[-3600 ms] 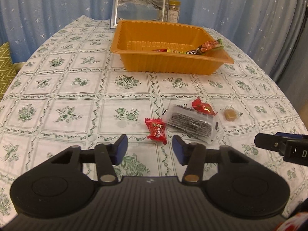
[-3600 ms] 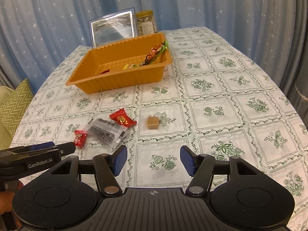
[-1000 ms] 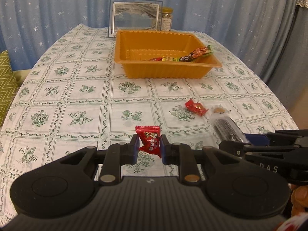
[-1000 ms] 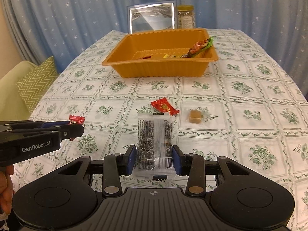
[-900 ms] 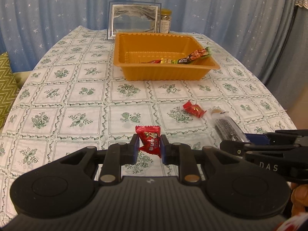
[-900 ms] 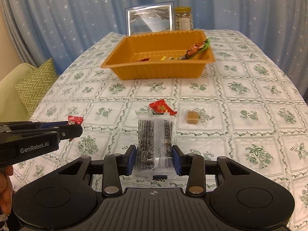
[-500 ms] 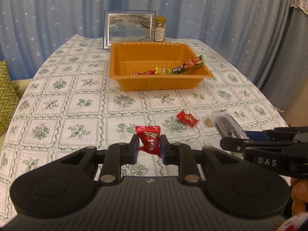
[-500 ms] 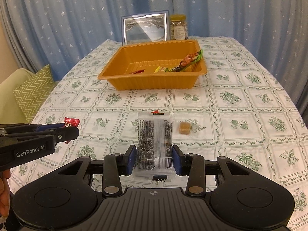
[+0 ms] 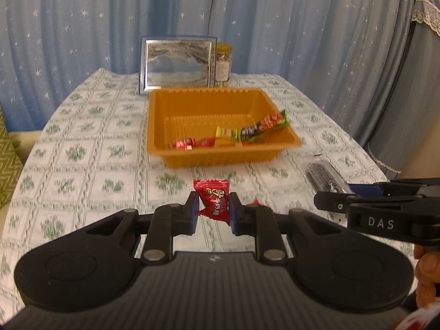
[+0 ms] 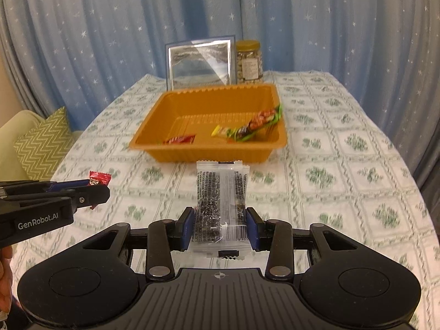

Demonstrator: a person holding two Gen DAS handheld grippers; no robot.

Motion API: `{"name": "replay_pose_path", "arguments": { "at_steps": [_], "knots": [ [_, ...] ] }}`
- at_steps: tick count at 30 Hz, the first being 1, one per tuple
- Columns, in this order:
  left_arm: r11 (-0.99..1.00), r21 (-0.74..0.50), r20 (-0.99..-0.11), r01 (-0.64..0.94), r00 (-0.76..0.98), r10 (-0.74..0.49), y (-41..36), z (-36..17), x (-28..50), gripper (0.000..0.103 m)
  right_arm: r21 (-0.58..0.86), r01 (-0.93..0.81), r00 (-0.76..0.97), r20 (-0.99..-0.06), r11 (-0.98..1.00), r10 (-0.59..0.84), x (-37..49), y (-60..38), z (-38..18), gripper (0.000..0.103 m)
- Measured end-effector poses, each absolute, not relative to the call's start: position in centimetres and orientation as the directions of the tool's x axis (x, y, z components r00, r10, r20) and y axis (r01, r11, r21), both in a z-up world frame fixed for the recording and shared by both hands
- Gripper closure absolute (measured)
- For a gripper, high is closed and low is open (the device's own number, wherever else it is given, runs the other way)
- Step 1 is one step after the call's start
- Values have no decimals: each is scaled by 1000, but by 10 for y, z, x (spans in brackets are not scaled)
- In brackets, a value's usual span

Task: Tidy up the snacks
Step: 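Carry the red candy and clear bag up and over the tray, then lower the red candy and clear bag into the tray and open both grippers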

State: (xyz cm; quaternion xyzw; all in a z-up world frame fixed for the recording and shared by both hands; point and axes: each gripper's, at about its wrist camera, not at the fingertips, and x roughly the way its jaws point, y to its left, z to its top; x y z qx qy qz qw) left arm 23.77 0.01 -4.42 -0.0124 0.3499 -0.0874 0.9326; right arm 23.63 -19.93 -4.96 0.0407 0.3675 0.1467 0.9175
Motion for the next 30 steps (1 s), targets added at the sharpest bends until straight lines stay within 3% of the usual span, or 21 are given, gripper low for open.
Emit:
{"name": "replay_pose_path", "arguments": {
  "at_steps": [15, 30],
  "knots": [
    [982, -67, -617, 174, 766, -178, 7, -20, 318, 83, 174, -261, 699, -644, 950, 310, 320, -199, -24, 63],
    [981, -67, -633, 182, 753, -182, 14, -35, 390, 83, 165, -278, 677, -665, 946, 315, 399, -185, -35, 63]
  ]
}}
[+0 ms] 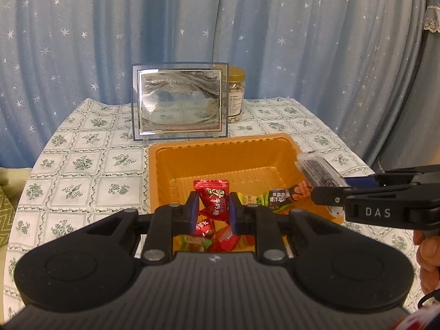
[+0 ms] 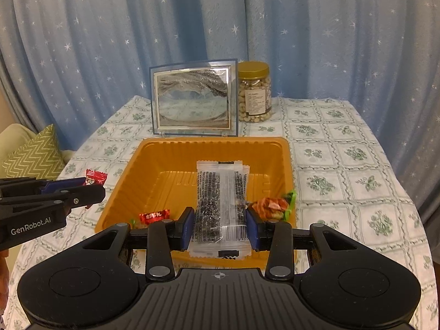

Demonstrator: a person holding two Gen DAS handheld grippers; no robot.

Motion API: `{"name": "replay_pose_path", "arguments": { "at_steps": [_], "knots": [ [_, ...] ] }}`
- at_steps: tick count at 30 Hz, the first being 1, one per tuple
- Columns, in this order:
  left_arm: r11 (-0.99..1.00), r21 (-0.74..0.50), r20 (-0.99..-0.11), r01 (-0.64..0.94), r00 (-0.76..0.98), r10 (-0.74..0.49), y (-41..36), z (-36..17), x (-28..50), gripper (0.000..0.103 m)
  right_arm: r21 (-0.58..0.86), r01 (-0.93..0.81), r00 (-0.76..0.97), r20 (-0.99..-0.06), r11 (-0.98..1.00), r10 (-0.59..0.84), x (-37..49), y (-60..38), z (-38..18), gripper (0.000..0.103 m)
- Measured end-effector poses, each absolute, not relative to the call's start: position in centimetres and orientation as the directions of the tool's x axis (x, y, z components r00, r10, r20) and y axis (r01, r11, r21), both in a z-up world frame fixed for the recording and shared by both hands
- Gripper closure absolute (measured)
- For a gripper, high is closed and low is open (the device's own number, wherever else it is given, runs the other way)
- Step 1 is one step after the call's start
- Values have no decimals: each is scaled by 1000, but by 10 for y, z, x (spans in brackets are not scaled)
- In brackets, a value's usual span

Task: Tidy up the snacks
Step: 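Lower the red candy and clear bag into the tray and open both grippers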

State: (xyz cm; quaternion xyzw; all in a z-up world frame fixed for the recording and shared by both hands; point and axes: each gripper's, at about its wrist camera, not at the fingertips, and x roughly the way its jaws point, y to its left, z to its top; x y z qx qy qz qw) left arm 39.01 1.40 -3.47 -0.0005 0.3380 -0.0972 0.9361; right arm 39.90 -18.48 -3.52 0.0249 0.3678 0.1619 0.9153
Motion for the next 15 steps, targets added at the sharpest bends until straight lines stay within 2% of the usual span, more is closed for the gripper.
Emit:
{"name": "replay_pose_path", "arguments": {
  "at_steps": [15],
  "knots": [
    [981, -67, -663, 184, 726, -182, 10, -59, 419, 83, 164, -274, 659, -686, 948, 309, 425, -178, -51, 63]
  ]
}}
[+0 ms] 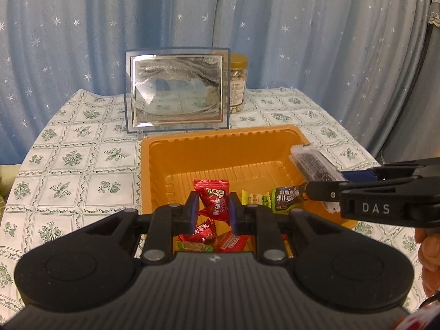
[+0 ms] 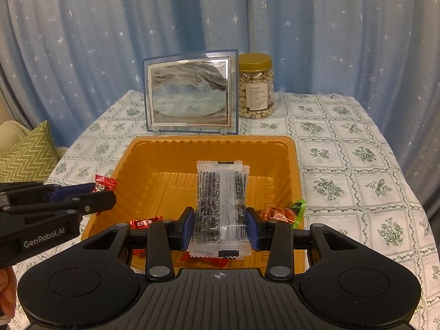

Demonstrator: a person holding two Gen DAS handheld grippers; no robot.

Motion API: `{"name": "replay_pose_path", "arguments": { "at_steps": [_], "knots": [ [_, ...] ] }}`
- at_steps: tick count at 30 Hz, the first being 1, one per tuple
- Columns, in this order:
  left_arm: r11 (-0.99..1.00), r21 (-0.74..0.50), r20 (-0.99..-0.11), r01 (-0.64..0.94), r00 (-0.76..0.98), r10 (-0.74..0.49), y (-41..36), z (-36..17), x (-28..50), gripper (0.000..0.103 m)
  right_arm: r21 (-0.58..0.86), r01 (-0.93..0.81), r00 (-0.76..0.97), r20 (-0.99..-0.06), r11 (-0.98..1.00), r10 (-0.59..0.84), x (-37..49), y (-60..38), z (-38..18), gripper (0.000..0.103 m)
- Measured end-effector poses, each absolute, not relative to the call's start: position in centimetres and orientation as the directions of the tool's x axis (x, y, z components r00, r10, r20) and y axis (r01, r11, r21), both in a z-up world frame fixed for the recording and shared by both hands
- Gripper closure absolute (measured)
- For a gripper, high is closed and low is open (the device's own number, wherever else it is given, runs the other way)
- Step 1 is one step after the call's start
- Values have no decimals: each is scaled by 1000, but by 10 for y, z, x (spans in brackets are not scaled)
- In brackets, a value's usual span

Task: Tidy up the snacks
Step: 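Lower the red candy and clear bag into the tray and open both grippers, then withdraw both open grippers from the tray toward the remaining snacks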

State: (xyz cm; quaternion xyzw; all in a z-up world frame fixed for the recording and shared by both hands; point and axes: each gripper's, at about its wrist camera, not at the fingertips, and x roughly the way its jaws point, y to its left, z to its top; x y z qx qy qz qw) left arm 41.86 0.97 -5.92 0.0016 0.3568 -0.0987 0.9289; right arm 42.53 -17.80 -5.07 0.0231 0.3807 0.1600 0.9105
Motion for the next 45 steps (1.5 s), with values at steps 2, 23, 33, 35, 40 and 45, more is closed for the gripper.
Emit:
{"name": "replay_pose_path", "arguments": {
  "at_steps": [2, 23, 33, 35, 40, 45],
  "knots": [
    [981, -71, -668, 182, 721, -182, 10, -63, 420, 83, 166, -271, 656, -689, 948, 308, 427, -178, -53, 63],
    [986, -63, -677, 156, 719, -157, 24, -70, 419, 63, 176, -275, 646, -694, 945, 317, 427, -176, -57, 63],
    [983, -57, -672, 176, 721, -168, 20, -65, 414, 63, 189, -274, 656, -681, 943, 327, 429, -169, -51, 63],
    [983, -57, -672, 175, 721, -167, 21, -66, 415, 63, 194, -273, 656, -679, 942, 330, 430, -169, -51, 63],
    [984, -53, -672, 171, 722, -162, 23, -66, 413, 62, 210, -281, 670, -656, 936, 349, 433, -169, -50, 63],
    [987, -47, -676, 157, 722, -147, 30, -68, 406, 61, 227, -258, 704, -622, 939, 344, 429, -175, -47, 35]
  ]
}}
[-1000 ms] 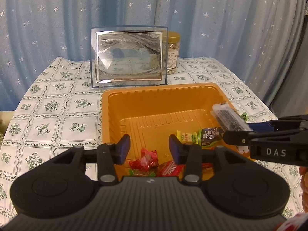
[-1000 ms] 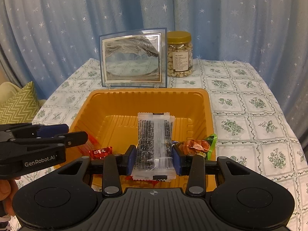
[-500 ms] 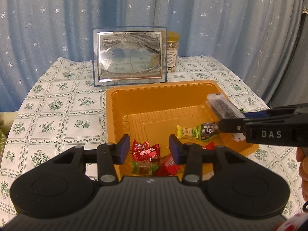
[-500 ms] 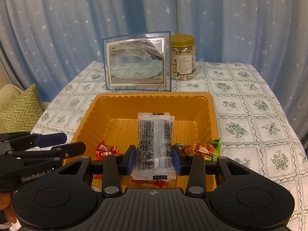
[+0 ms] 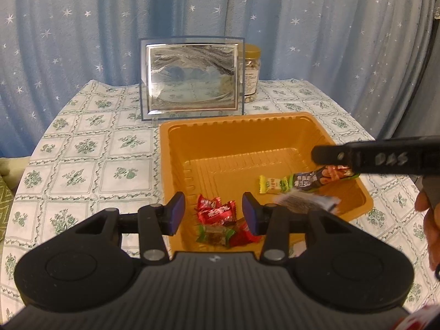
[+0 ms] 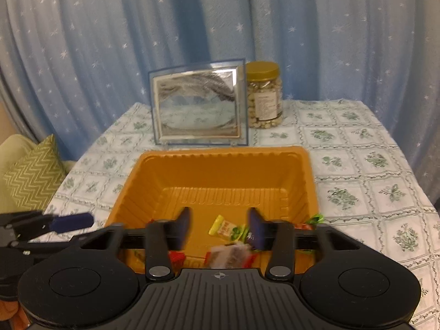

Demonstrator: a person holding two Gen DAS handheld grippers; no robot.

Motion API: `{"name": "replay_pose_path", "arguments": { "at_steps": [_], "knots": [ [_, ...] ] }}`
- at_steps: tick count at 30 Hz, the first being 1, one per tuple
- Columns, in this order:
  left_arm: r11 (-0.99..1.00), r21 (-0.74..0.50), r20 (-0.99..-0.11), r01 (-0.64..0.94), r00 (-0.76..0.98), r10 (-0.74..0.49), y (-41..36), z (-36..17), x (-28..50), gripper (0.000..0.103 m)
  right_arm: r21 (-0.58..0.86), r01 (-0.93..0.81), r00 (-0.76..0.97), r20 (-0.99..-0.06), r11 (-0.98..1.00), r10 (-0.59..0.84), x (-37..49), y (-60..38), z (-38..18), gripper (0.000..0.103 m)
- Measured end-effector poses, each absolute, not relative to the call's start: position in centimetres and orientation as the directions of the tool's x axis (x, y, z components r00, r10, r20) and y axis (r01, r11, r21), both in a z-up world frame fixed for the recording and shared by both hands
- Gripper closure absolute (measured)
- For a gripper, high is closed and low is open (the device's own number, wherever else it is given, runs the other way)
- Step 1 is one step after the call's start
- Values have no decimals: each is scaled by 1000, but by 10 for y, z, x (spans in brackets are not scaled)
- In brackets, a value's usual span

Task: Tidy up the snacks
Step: 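Withdraw both open grippers from the tray toward the remaining snacks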

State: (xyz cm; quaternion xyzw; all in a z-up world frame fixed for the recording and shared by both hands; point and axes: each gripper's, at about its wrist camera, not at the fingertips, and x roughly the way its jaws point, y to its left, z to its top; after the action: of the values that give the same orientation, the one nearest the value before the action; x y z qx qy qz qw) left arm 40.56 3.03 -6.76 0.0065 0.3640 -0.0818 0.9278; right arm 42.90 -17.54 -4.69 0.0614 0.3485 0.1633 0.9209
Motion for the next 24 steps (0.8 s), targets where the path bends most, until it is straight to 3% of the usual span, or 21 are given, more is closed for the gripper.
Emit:
{"name": "replay_pose_path", "arguments": {
  "at_steps": [11, 18, 21, 24],
  "knots": [
    [989, -76, -674, 126, 725, -144, 33, -60, 366, 54, 228, -230, 710, -625, 946, 323, 389, -191, -37, 34],
    [991, -88, -677, 99, 724, -132, 27, -47, 325, 37, 227, -210, 702, -642, 951, 308, 336, -198, -34, 34],
    [991, -92, -675, 99, 725, -135, 25, -41, 306, 35, 225, -205, 701, -645, 952, 304, 313, -201, -33, 34],
    [991, -100, -669, 88, 732, -132, 23, -34, 286, 24, 227, -194, 700, -650, 954, 297, 291, -204, -32, 34]
  ]
}}
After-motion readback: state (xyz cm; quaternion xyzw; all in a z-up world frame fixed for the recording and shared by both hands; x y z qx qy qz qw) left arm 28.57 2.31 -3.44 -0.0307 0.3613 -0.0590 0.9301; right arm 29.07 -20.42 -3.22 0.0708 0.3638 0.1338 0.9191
